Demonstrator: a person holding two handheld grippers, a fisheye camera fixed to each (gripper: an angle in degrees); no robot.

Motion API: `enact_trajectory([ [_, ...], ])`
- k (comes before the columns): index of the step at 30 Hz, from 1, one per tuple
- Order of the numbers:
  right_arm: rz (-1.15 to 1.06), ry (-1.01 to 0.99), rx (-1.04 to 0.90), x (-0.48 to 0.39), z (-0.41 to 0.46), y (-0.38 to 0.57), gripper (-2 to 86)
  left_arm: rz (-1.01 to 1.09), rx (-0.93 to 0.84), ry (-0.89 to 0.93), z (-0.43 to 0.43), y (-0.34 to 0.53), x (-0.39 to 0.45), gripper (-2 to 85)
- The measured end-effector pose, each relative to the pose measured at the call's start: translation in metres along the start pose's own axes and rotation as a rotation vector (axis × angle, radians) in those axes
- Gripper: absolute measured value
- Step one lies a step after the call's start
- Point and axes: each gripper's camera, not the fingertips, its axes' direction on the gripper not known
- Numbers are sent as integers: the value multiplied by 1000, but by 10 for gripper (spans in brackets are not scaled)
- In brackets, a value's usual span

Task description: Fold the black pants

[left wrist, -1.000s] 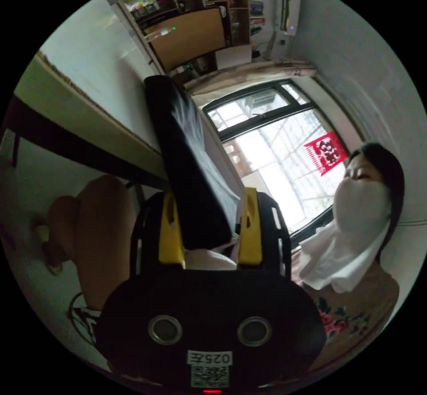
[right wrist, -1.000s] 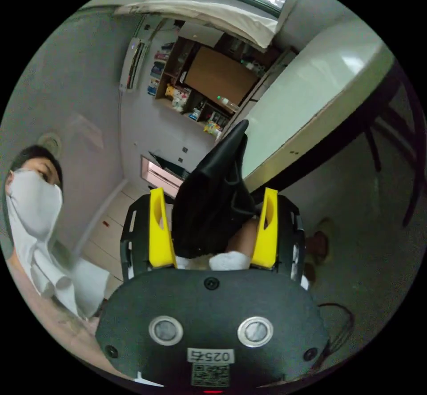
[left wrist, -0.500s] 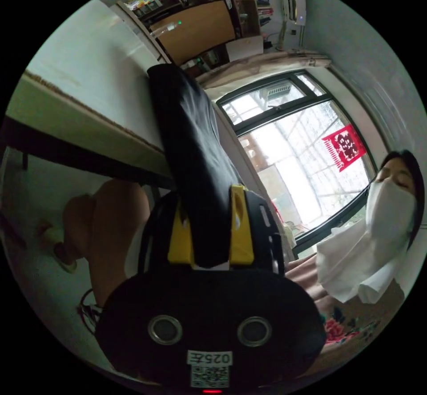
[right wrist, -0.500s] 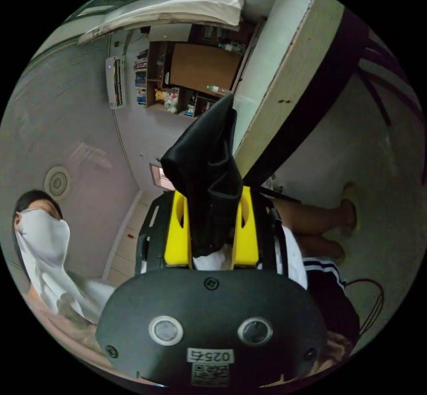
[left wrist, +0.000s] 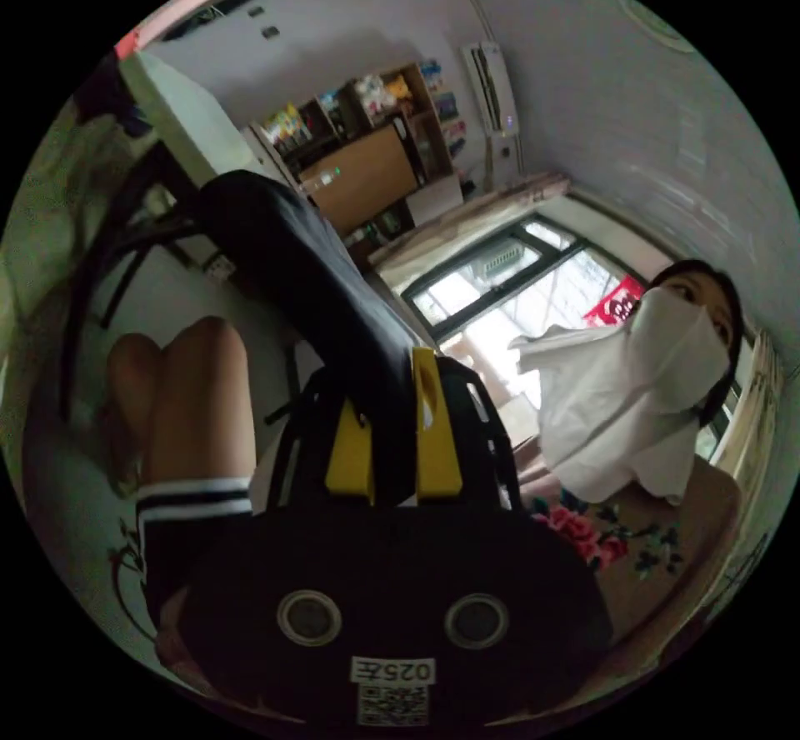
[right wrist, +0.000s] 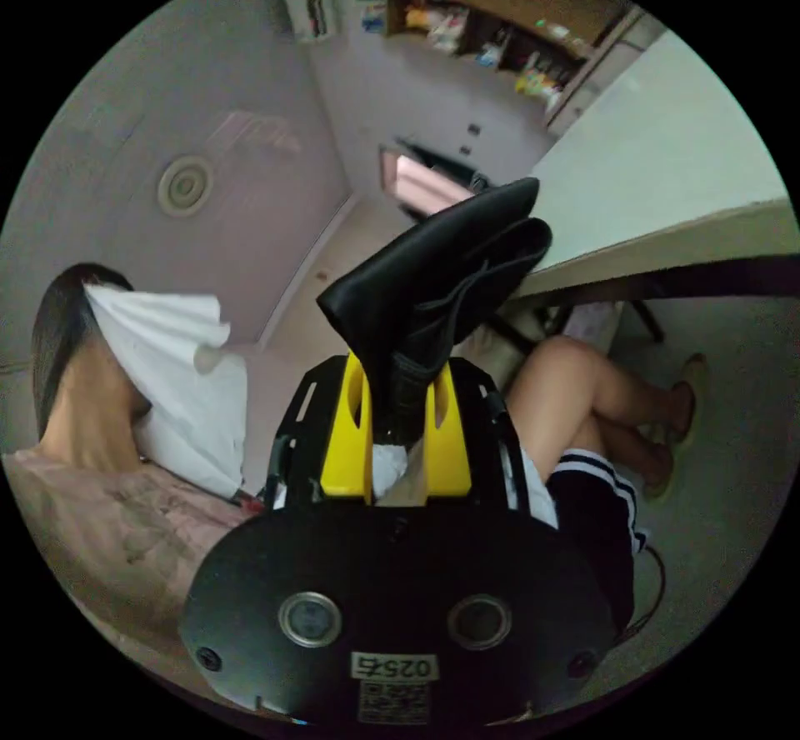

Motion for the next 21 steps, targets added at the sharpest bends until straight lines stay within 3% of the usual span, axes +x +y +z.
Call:
enact_trajectory([
  [5, -67, -330, -373, -48, 129, -26, 90, 52, 425, -238, -109, 99, 130, 28],
  [10, 23, -490, -719, -83, 231, -17, 88, 88, 663, -464, -138, 179, 224, 33],
  [17, 42, -429, -937, -135, 329, 1, 86, -117, 958, -278, -175, 246, 218, 36],
  [21, 88, -358, -1061, -146, 405, 5, 86, -239, 1024, -233, -211, 245, 202, 29],
])
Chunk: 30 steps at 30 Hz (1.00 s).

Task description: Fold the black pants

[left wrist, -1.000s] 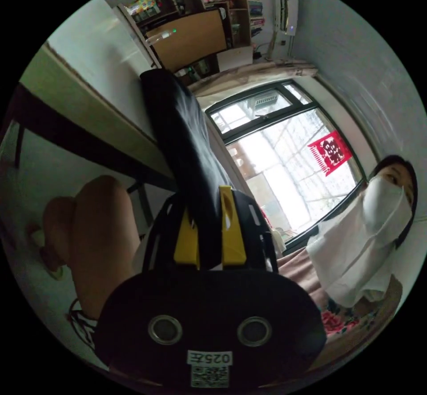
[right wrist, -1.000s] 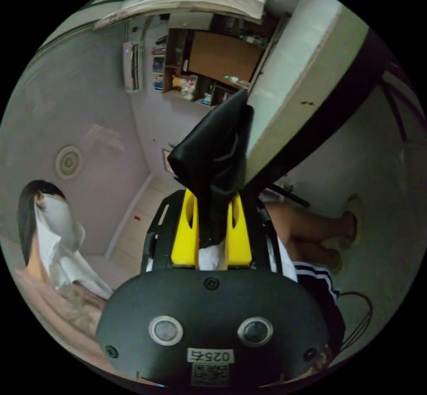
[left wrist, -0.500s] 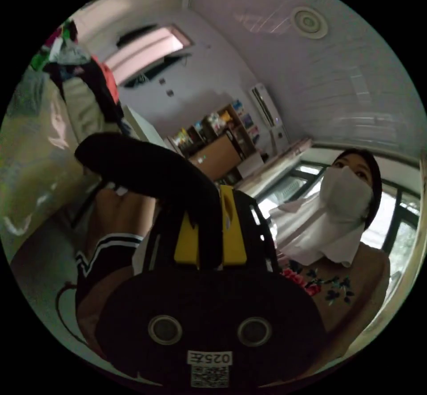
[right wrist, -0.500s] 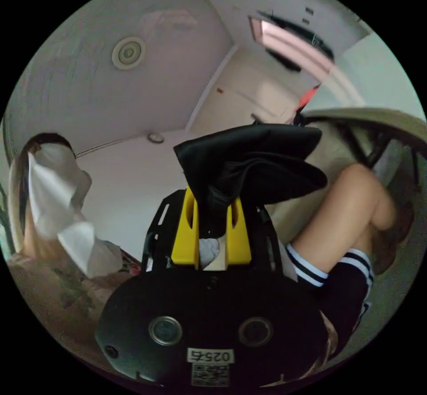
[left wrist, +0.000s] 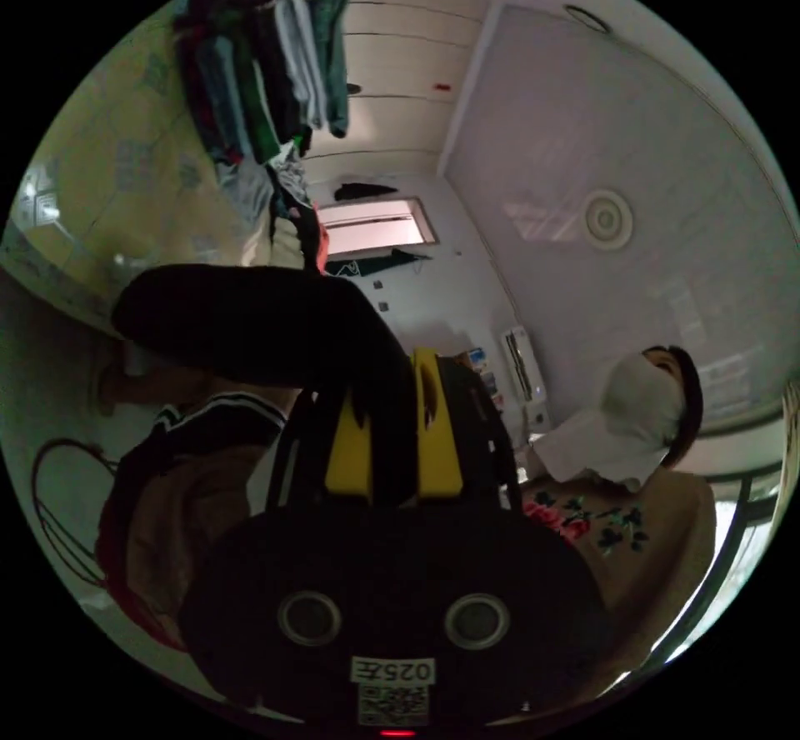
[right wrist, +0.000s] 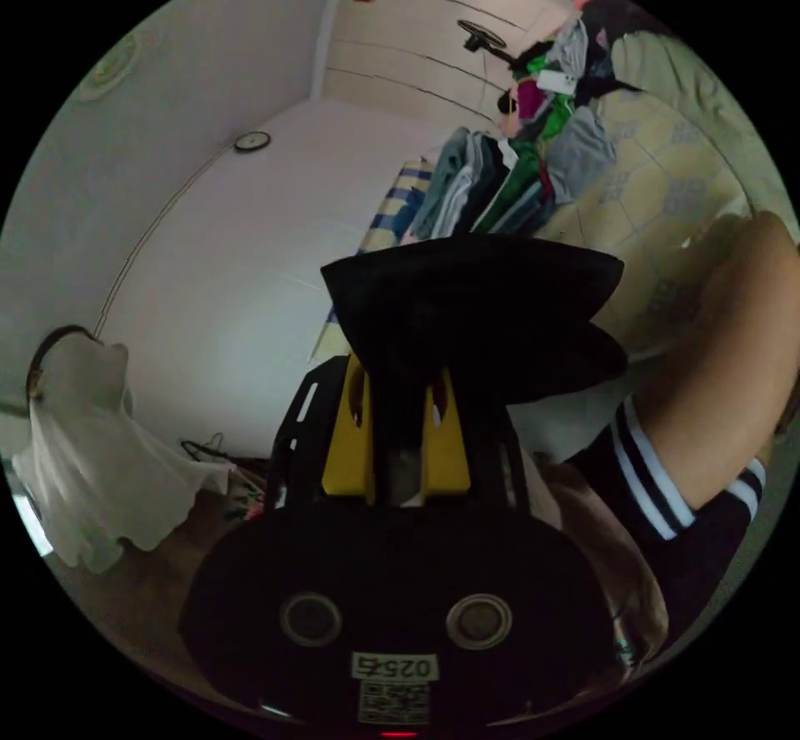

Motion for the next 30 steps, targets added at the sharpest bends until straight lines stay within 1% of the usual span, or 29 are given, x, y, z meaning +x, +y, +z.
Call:
enact_trajectory([
  [2, 5, 14, -118, -1, 36, -74, 85, 39, -35, -59, 1, -59, 12, 24],
  [3, -18, 10, -140, -7, 45, -95, 85, 80, -46, -72, 3, -78, 22, 24],
  [5, -120, -52, -181, -49, 81, -190, 84, 288, -50, -78, 12, -159, 81, 24],
  [6, -159, -77, -179, -65, 88, -214, 84, 352, -51, -71, 15, -181, 101, 25],
  [8, -389, -137, -137, -157, 107, -293, 84, 611, -60, -61, 26, -253, 195, 26],
  [10, -529, -184, -68, -215, 116, -337, 86, 768, -60, -56, 34, -298, 254, 29],
  [11, -550, -207, -22, -238, 127, -365, 89, 798, -59, -63, 39, -331, 278, 32],
  [12, -549, -209, 2, -245, 133, -378, 90, 780, -60, -69, 40, -347, 284, 33],
  [14, -501, -126, 82, -249, 168, -425, 98, 524, -30, -87, 40, -409, 271, 37],
  [15, -485, -97, 99, -244, 178, -434, 100, 503, -22, -105, 39, -420, 263, 37],
  [17, -477, 80, 157, -218, 219, -453, 107, 341, -8, -198, 35, -458, 209, 37],
  [18, -470, 134, 156, -209, 229, -456, 108, 308, -15, -219, 34, -466, 192, 37],
  [19, -452, 250, 127, -189, 251, -463, 110, 187, -24, -256, 30, -479, 151, 37],
  [20, -357, 356, 53, -160, 273, -471, 110, 57, -39, -313, 27, -487, 110, 37],
  [21, -285, 392, 14, -143, 282, -475, 110, -9, -41, -338, 25, -489, 90, 36],
  [22, -201, 413, -34, -114, 296, -480, 107, -87, -26, -318, 20, -488, 57, 36],
  [23, -202, 349, -20, -98, 296, -479, 101, -125, 3, -215, 13, -486, 39, 34],
  [25, -230, 284, 20, -98, 293, -476, 89, -90, 3, -180, 14, -485, 45, 33],
  [27, -243, 303, 30, -117, 291, -472, 72, -48, -24, -268, 23, -486, 70, 35],
  [28, -263, 367, 37, -135, 292, -466, 59, 0, -67, -370, 33, -489, 90, 36],
  [29, -336, 419, 68, -155, 296, -458, 54, 43, -116, -453, 45, -493, 109, 36],
  [30, -375, 450, 71, -163, 299, -454, 51, 65, -143, -484, 50, -496, 117, 35],
])
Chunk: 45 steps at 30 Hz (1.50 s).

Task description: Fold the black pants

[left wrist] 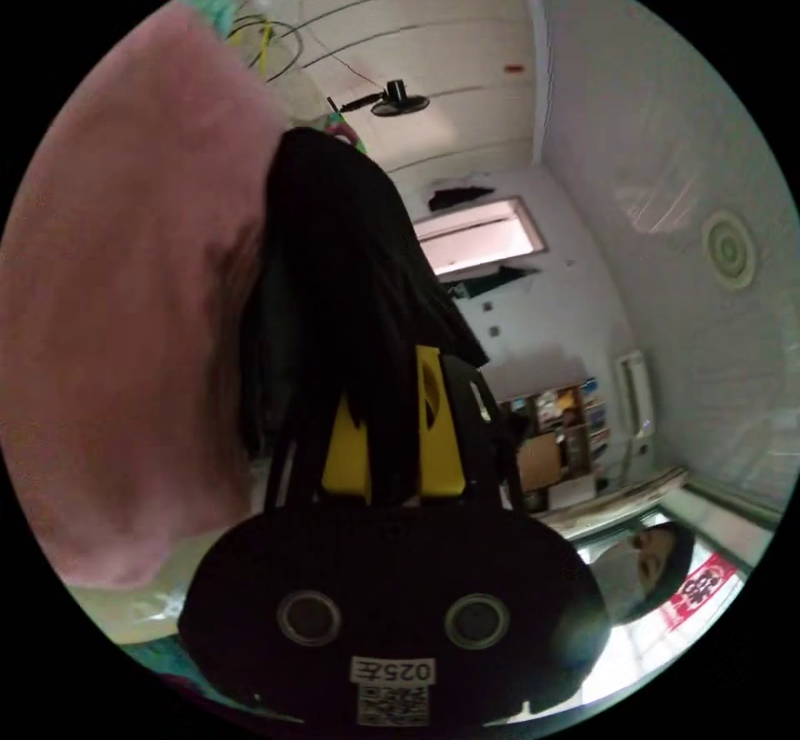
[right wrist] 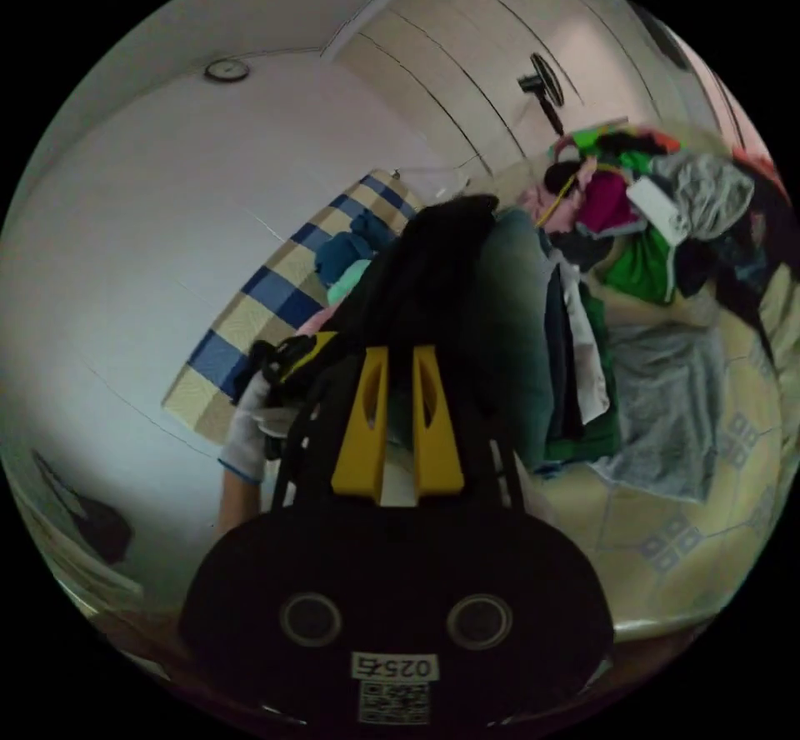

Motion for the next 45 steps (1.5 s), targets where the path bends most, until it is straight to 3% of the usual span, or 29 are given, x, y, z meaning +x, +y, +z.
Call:
enact_trajectory([
  [3, -28, 11, 20, -15, -1, 0, 53, 75, -131, -113, 6, -18, 34, 28],
  [5, 62, -153, 32, 12, -13, 1, 62, 125, -193, -145, 13, -20, 43, 26],
  [10, 269, -438, 88, 94, -42, -28, 146, 182, -299, -13, 24, -19, 28, 17],
  [13, 243, -551, -16, 111, -38, -73, 180, 273, -327, -7, 31, -15, 38, 15],
  [18, 160, -395, -135, 93, -17, -122, 161, 360, -378, -8, 43, -17, 52, 16],
  [22, 194, -458, -245, 73, 0, -141, 39, 334, -371, 24, 45, -19, 50, 18],
  [26, 49, -339, -184, 26, -47, -127, 8, 431, -370, 132, 46, -11, 69, 19],
  [30, 41, -284, -208, 23, -45, -105, 15, 199, -469, -16, 71, -10, 36, 31],
  [33, 84, -365, -218, 46, -28, -97, 41, 214, -342, 54, 59, 5, 25, 39],
  [36, 50, -445, -175, 42, -52, -84, 42, 400, -198, -90, 44, 37, 47, 57],
  [39, -144, -263, -82, 14, -111, -57, 17, 503, -47, -327, 41, 77, 69, 78],
  [41, -347, 26, 109, -20, -180, -17, -2, 537, 85, -492, 41, 111, 80, 87],
  [45, -458, 389, 463, -44, -267, 63, -6, 508, 285, -526, 36, 151, 68, 91],
])
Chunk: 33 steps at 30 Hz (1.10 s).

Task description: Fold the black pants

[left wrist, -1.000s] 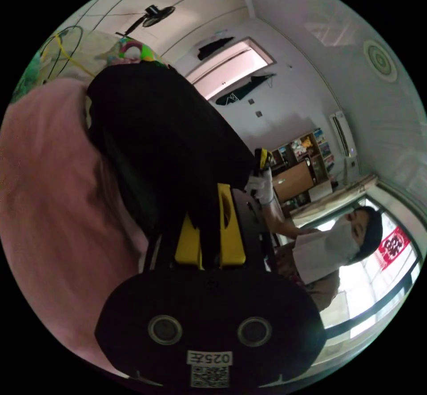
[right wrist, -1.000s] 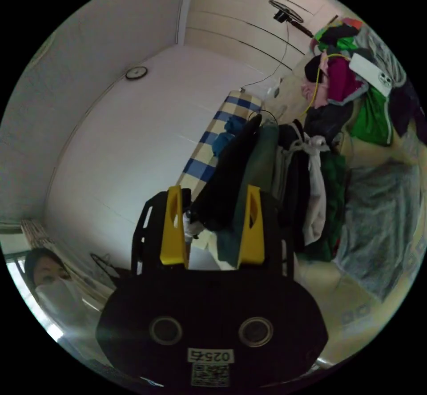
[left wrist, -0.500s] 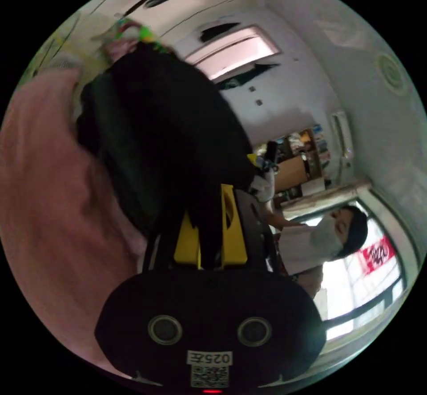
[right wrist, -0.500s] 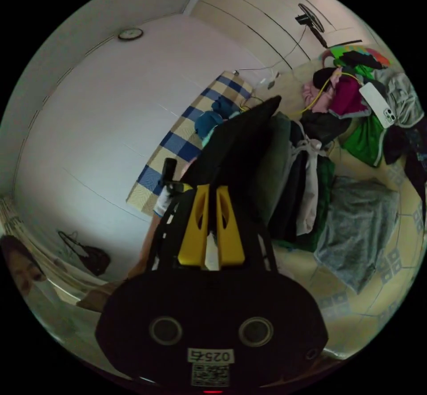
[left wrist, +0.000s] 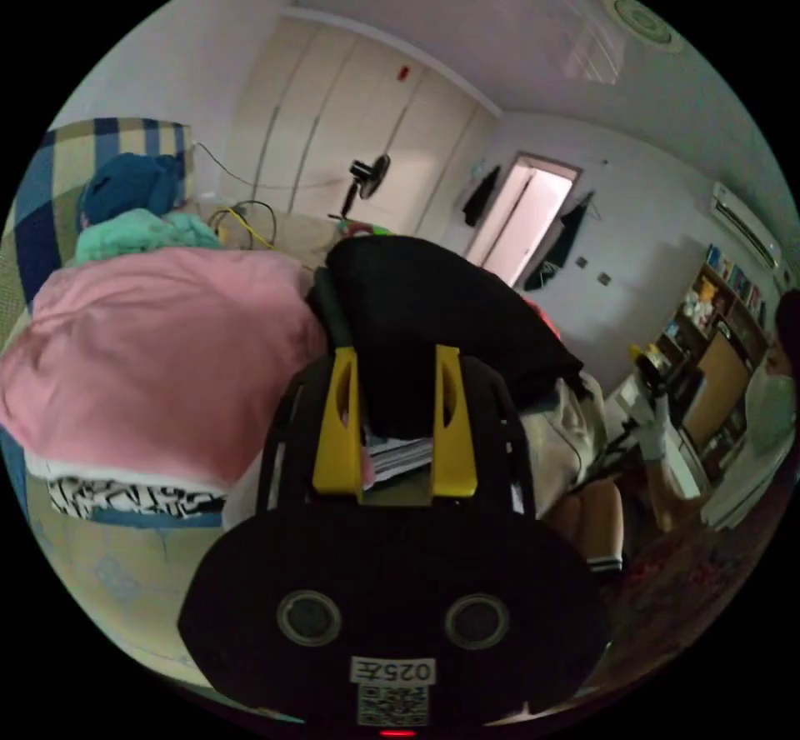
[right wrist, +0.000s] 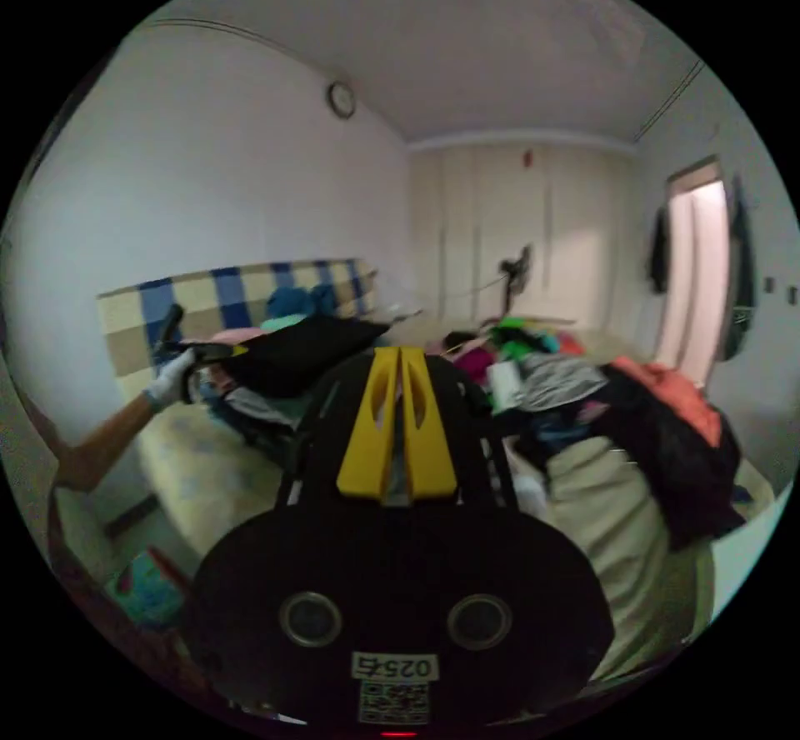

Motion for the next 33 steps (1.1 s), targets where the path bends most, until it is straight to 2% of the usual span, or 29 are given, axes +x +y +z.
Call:
enact_trajectory([
  [2, -42, 136, 127, 3, -53, 24, 0, -76, 154, 13, -18, 34, -10, 69],
  [5, -8, 187, 84, 18, -86, 49, 36, -159, 339, -30, -53, 83, -5, 38],
  [7, 50, 174, 57, 35, -95, 65, 50, -101, 432, -72, -65, 108, 30, 33],
  [10, 134, 249, 21, 64, -81, 94, 80, 129, 387, -145, -35, 123, 128, 31],
  [12, 195, 243, -9, 83, -60, 109, 86, 251, 447, -137, 2, 135, 185, 41],
  [14, 295, 224, -31, 107, -22, 128, 97, 258, 610, -48, 57, 152, 240, 60],
  [15, 306, 225, -32, 112, -12, 133, 99, 252, 615, -17, 74, 152, 250, 61],
  [17, 342, 255, -33, 131, 28, 146, 103, 189, 498, 160, 162, 134, 274, 77],
  [19, 356, 300, 2, 150, 55, 148, 107, 235, 408, 285, 240, 117, 290, 123],
  [21, 402, 276, 12, 183, 91, 145, 114, 280, 322, 327, 317, 99, 307, 138],
  [23, 466, 251, -25, 236, 146, 137, 124, 374, 263, 209, 415, 79, 331, 132],
  [26, 445, 265, -85, 294, 209, 125, 132, 461, 181, 95, 536, 55, 351, 133],
  [29, 414, 323, -173, 350, 268, 116, 135, 516, 119, -4, 635, 26, 363, 133],
  [33, 398, 323, -175, 409, 320, 110, 136, 499, 3, -78, 736, -9, 357, 123],
])
